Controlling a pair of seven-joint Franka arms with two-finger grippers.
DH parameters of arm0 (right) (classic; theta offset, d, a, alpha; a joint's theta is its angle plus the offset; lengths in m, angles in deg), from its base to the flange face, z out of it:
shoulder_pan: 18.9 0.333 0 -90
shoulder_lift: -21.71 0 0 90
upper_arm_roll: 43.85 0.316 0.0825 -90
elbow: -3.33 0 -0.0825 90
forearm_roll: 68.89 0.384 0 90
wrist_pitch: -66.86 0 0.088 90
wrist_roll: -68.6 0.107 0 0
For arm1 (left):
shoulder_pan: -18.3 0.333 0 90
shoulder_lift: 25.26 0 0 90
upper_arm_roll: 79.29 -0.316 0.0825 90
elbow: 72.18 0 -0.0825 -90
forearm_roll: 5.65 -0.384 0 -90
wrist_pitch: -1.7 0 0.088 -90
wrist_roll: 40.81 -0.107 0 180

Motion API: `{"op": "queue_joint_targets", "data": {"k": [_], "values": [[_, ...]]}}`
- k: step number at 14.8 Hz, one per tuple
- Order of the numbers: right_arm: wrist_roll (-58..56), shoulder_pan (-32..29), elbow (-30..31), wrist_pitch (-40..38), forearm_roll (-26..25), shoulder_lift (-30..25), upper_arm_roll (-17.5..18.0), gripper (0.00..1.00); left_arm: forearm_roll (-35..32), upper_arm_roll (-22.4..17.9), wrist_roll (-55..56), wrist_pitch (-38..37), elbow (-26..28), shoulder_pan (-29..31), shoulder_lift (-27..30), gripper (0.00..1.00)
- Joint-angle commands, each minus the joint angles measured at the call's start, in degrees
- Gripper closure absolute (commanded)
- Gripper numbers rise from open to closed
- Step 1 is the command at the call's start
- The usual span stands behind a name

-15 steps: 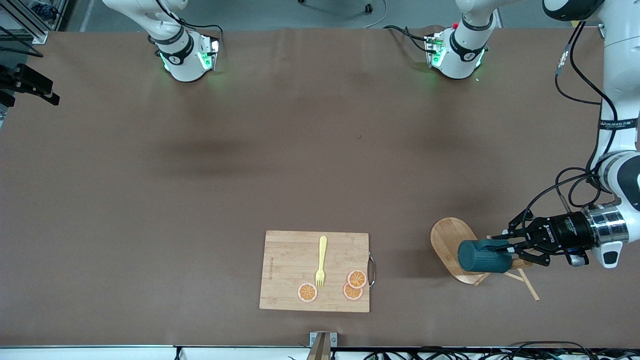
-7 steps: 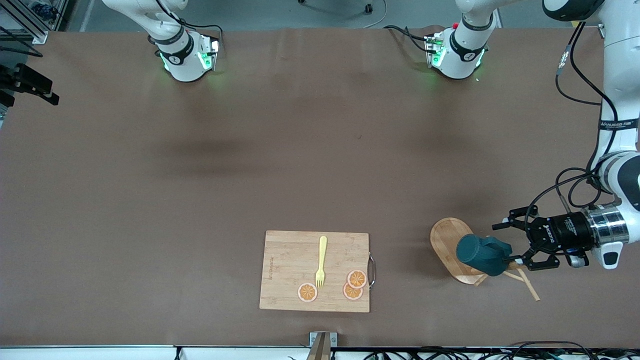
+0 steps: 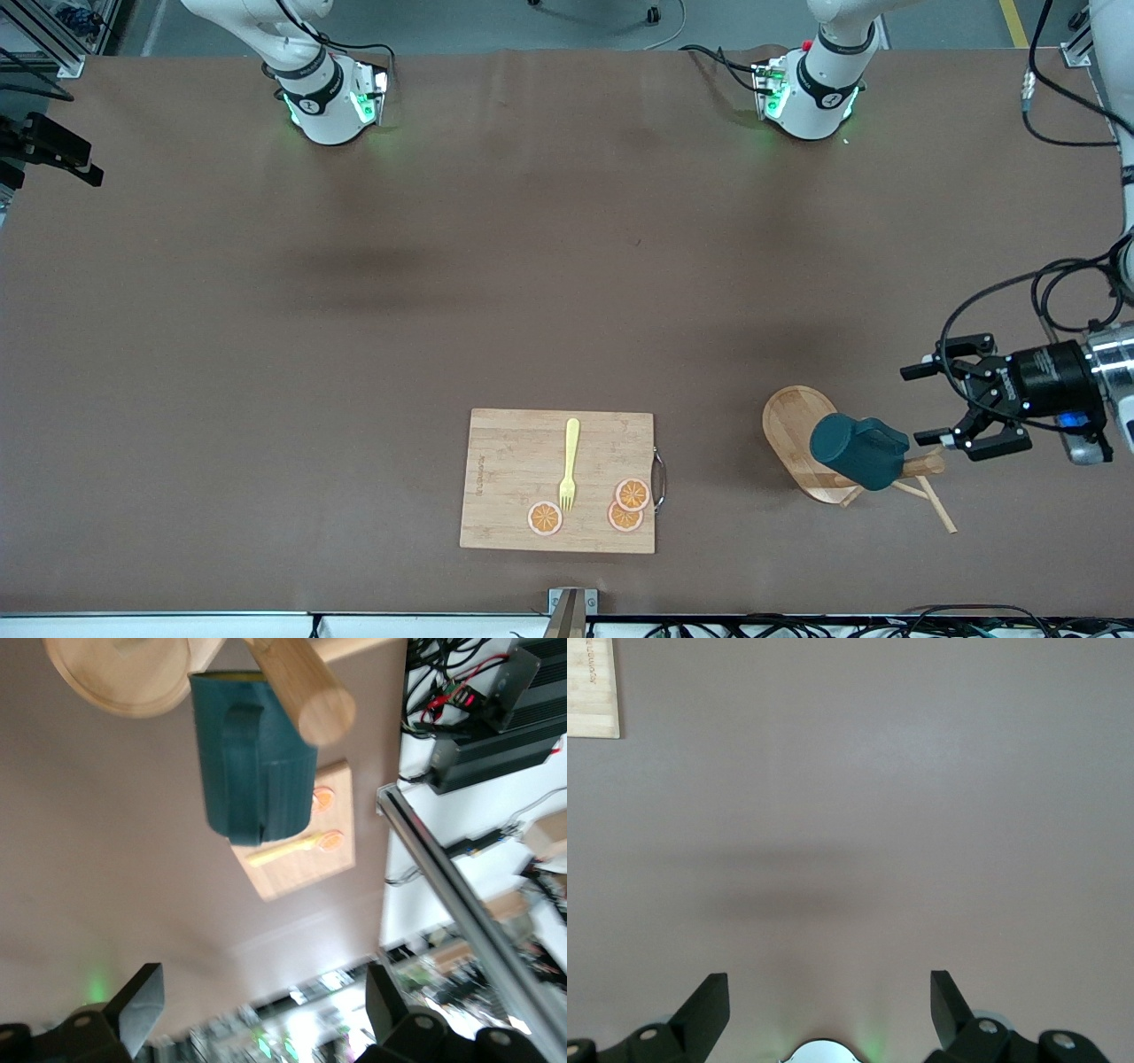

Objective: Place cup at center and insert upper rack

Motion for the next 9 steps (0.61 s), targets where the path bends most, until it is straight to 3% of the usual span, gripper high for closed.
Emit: {"op": "queue_joint_targets", "data": {"k": [1, 3, 5, 7, 9], "values": [[-0.4, -0.2, 1.5, 0.5, -0.9, -1.7, 0.2, 0.00, -16.8, 4.7, -0.9, -0.1, 1.7, -0.2, 5.9, 0.00], [-0.4, -0.4, 1.5, 0.5, -0.9, -1.7, 0.1, 0.00, -27.0, 7.8, -4.8, -3.1, 2.1, 0.4, 7.9, 0.00], [-0.4, -0.4, 1.5, 0.5, -0.9, -1.6, 0.1, 0.00, -34.5, 8.0, -15.0, -5.7, 2.6, 0.1, 9.5, 0.00], [-0.4, -0.3, 1.4, 0.5, -0.9, -1.7, 0.1, 0.00, -38.0, 6.9, -24.6, -8.3, 3.7, -2.3, 12.6, 0.00], [-0.4, -0.3, 1.4, 0.5, -0.9, -1.6, 0.1, 0.00, -38.5, -2.8, -29.9, -9.8, 7.6, -9.9, 16.7, 0.00]]}}
